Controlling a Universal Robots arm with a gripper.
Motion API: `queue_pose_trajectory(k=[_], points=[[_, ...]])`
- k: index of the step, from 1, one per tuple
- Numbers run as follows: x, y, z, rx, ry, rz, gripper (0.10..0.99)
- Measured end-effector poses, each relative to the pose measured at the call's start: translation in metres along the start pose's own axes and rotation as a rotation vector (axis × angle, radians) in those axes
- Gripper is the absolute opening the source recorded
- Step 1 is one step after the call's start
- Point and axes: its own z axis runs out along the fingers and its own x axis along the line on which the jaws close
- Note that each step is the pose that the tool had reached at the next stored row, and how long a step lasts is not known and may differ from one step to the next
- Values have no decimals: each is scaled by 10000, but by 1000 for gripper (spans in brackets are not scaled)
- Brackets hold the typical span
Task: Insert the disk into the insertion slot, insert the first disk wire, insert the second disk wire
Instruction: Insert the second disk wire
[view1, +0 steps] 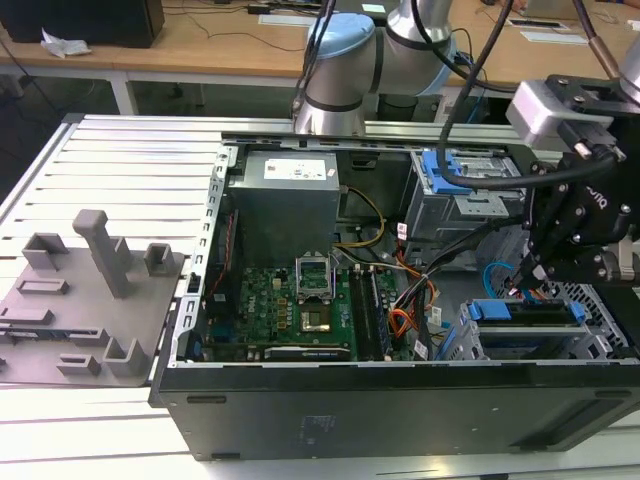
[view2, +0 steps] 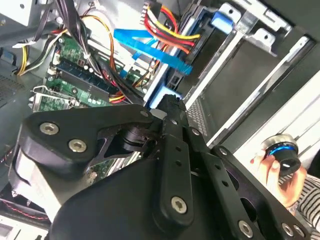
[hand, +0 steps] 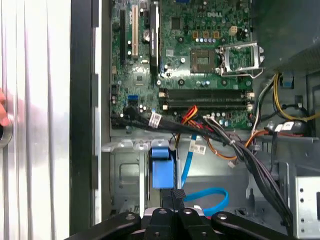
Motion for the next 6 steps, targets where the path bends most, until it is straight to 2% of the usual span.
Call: queue_pose_trajectory(k=[6], points=[[0, 1, 0, -1, 2, -2, 106]])
